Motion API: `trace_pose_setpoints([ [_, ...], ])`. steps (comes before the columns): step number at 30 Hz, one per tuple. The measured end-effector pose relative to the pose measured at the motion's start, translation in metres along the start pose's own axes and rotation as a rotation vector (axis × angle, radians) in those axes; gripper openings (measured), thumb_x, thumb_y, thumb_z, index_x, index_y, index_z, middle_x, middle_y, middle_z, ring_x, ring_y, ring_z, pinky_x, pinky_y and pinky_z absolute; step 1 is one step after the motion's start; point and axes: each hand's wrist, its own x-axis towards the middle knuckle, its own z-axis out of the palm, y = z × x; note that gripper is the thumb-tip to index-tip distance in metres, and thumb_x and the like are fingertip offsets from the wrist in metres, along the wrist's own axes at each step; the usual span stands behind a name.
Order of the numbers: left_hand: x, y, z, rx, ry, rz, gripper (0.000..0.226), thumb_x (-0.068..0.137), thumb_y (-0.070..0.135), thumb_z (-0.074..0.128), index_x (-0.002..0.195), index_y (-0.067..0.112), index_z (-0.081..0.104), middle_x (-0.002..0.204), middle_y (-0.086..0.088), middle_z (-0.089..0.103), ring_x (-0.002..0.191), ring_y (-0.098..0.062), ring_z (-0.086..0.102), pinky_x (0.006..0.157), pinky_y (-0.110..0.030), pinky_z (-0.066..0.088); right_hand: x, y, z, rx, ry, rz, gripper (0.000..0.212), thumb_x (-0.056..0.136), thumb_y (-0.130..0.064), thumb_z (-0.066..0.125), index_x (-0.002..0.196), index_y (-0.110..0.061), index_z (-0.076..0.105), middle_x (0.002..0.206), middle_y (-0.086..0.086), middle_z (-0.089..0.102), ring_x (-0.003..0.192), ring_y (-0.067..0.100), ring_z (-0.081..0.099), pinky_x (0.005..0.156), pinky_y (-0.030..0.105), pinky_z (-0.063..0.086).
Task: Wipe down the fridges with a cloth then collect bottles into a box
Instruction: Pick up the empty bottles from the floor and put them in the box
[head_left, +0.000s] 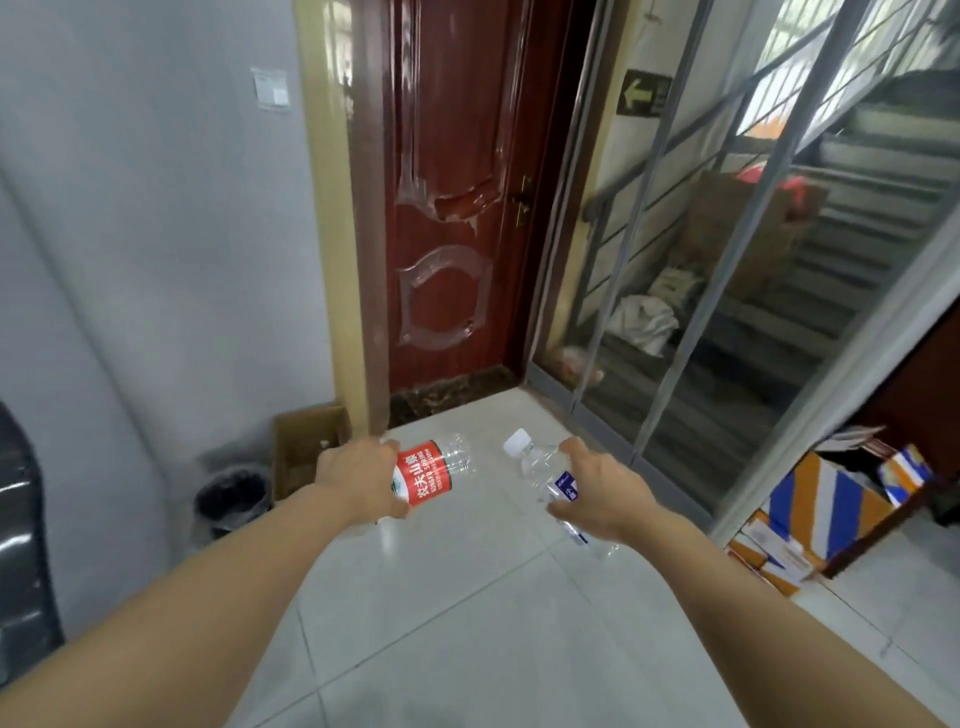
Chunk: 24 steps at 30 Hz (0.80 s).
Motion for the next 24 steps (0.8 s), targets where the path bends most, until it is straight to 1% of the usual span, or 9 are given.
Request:
trace_pose_setpoints([
  [5, 0.097, 0.011, -0.014, -0.025, -0.026, -0.019, 0.071, 0.067, 0.057, 0.072, 0.124, 0.025, 0.044, 0.117, 0.004, 0.057, 0.105, -0.015, 0.056, 0.089, -0.034, 0.047, 0.106, 0.038, -0.002, 0.006, 0.001, -0.027, 0.057, 0.078, -0.041, 0.065, 0.123, -0.021, 0.036, 0.099, 0.001, 0.056, 0.077, 0.019, 0.051, 0.061, 0.03, 0.039],
  [7, 0.135, 0.015, -0.017, -0.03, -0.018, -0.044, 0.07, 0.068, 0.057, 0.071, 0.125, 0.025, 0.044, 0.119, 0.004, 0.057, 0.106, -0.014, 0.056, 0.089, -0.032, 0.047, 0.156, 0.05, 0.001, 0.016, -0.012, -0.063, 0.06, 0.078, -0.041, 0.066, 0.125, -0.022, 0.034, 0.101, 0.0, 0.055, 0.078, 0.018, 0.05, 0.061, 0.028, 0.041],
  [10, 0.19, 0.02, -0.017, -0.034, 0.014, -0.108, 0.069, 0.07, 0.057, 0.07, 0.125, 0.026, 0.043, 0.119, 0.005, 0.058, 0.105, -0.014, 0.058, 0.089, -0.031, 0.047, 0.236, 0.065, 0.004, 0.03, -0.044, -0.125, 0.065, 0.079, -0.043, 0.067, 0.13, -0.024, 0.032, 0.114, 0.004, 0.057, 0.087, 0.019, 0.055, 0.068, 0.027, 0.047],
  [13, 0.243, 0.02, -0.015, -0.078, 0.032, -0.201, 0.074, 0.07, 0.06, 0.069, 0.13, 0.027, 0.041, 0.122, 0.006, 0.058, 0.107, -0.013, 0.057, 0.093, -0.032, 0.047, 0.316, 0.078, 0.004, 0.011, -0.063, -0.222, 0.062, 0.079, -0.043, 0.066, 0.128, -0.021, 0.035, 0.117, 0.005, 0.058, 0.099, 0.024, 0.06, 0.074, 0.032, 0.049],
  [15, 0.271, 0.016, -0.016, -0.108, 0.031, -0.285, 0.077, 0.068, 0.061, 0.07, 0.131, 0.029, 0.041, 0.122, 0.007, 0.058, 0.106, -0.012, 0.058, 0.089, -0.029, 0.047, 0.363, 0.082, 0.001, -0.014, -0.099, -0.291, 0.058, 0.078, -0.043, 0.066, 0.123, -0.021, 0.036, 0.113, 0.005, 0.058, 0.097, 0.024, 0.059, 0.07, 0.031, 0.044],
  [18, 0.305, 0.006, -0.015, -0.122, 0.048, -0.387, 0.073, 0.064, 0.059, 0.073, 0.125, 0.03, 0.045, 0.114, 0.008, 0.061, 0.096, -0.011, 0.059, 0.073, -0.025, 0.044, 0.427, 0.078, -0.001, -0.036, -0.138, -0.394, 0.054, 0.079, -0.04, 0.065, 0.119, -0.02, 0.036, 0.108, 0.005, 0.059, 0.093, 0.024, 0.06, 0.067, 0.03, 0.041],
  [19, 0.314, 0.001, -0.014, -0.125, 0.028, -0.419, 0.073, 0.063, 0.059, 0.073, 0.124, 0.029, 0.046, 0.113, 0.007, 0.061, 0.095, -0.012, 0.06, 0.073, -0.026, 0.045, 0.444, 0.073, -0.001, -0.039, -0.149, -0.424, 0.054, 0.079, -0.04, 0.066, 0.119, -0.02, 0.036, 0.107, 0.005, 0.059, 0.093, 0.024, 0.06, 0.067, 0.031, 0.043],
  [21, 0.332, -0.012, -0.01, -0.119, -0.011, -0.48, 0.073, 0.063, 0.058, 0.074, 0.123, 0.028, 0.046, 0.114, 0.005, 0.061, 0.096, -0.015, 0.06, 0.078, -0.029, 0.048, 0.476, 0.06, 0.004, -0.037, -0.181, -0.486, 0.053, 0.079, -0.039, 0.066, 0.119, -0.02, 0.038, 0.106, 0.003, 0.06, 0.093, 0.023, 0.061, 0.07, 0.033, 0.048],
  [24, 0.354, -0.039, -0.002, -0.094, -0.04, -0.59, 0.071, 0.062, 0.06, 0.072, 0.119, 0.027, 0.048, 0.11, 0.005, 0.061, 0.097, -0.017, 0.06, 0.072, -0.028, 0.044, 0.521, 0.032, 0.017, -0.037, -0.239, -0.57, 0.047, 0.078, -0.038, 0.064, 0.112, -0.018, 0.039, 0.1, 0.003, 0.061, 0.089, 0.026, 0.061, 0.068, 0.032, 0.046],
])
